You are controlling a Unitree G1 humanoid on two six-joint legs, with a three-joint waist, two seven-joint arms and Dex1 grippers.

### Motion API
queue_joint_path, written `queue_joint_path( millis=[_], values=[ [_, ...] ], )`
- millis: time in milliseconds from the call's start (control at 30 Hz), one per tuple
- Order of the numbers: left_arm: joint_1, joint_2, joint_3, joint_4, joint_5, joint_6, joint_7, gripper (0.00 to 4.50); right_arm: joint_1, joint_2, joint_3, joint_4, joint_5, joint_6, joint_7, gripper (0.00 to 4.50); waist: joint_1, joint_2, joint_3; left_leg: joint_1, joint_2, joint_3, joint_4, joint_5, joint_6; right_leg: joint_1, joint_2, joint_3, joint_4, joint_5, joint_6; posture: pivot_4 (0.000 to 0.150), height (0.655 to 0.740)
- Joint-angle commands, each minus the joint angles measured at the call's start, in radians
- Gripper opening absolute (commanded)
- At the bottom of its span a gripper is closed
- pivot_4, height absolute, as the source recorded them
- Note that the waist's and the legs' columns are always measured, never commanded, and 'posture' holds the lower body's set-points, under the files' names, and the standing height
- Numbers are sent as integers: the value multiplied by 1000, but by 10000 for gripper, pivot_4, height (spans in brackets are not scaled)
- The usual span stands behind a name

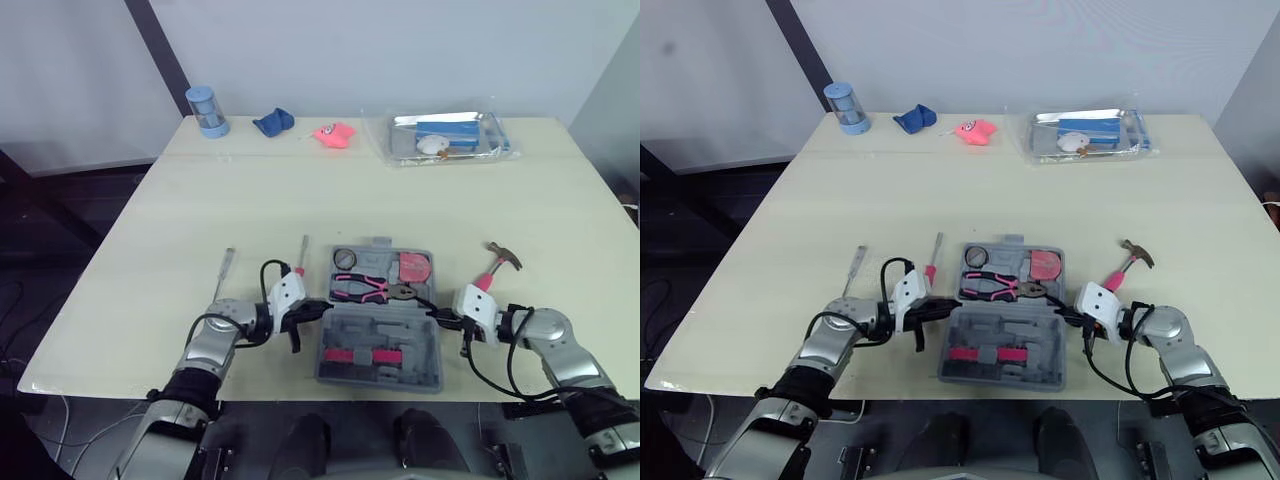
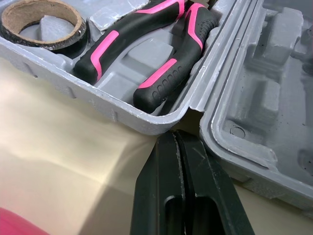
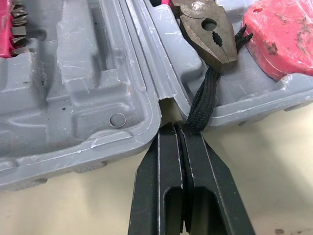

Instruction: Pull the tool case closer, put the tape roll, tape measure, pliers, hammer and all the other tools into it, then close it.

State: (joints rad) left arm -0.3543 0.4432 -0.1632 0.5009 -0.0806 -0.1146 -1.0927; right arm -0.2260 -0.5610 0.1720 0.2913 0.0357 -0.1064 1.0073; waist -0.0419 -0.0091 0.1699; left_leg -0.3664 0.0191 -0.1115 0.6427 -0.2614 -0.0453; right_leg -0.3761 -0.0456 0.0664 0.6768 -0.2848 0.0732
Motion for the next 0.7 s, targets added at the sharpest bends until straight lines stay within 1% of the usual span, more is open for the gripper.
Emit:
queue_joint_path(
  millis=[33, 700],
  values=[
    [-19, -31, -20, 18, 16, -6, 26, 695, -15, 20, 11, -5, -7, -10, -21, 170, 0, 0, 0, 0, 0, 0, 0, 0, 0, 0, 0, 0, 0, 0, 0, 1500, 7400],
    [-2, -19, -14, 8, 15, -2, 21, 695, -32, 40, 10, 13, -19, -19, -33, 170, -1, 0, 0, 0, 0, 0, 0, 0, 0, 0, 0, 0, 0, 0, 0, 1500, 7400]
  ],
)
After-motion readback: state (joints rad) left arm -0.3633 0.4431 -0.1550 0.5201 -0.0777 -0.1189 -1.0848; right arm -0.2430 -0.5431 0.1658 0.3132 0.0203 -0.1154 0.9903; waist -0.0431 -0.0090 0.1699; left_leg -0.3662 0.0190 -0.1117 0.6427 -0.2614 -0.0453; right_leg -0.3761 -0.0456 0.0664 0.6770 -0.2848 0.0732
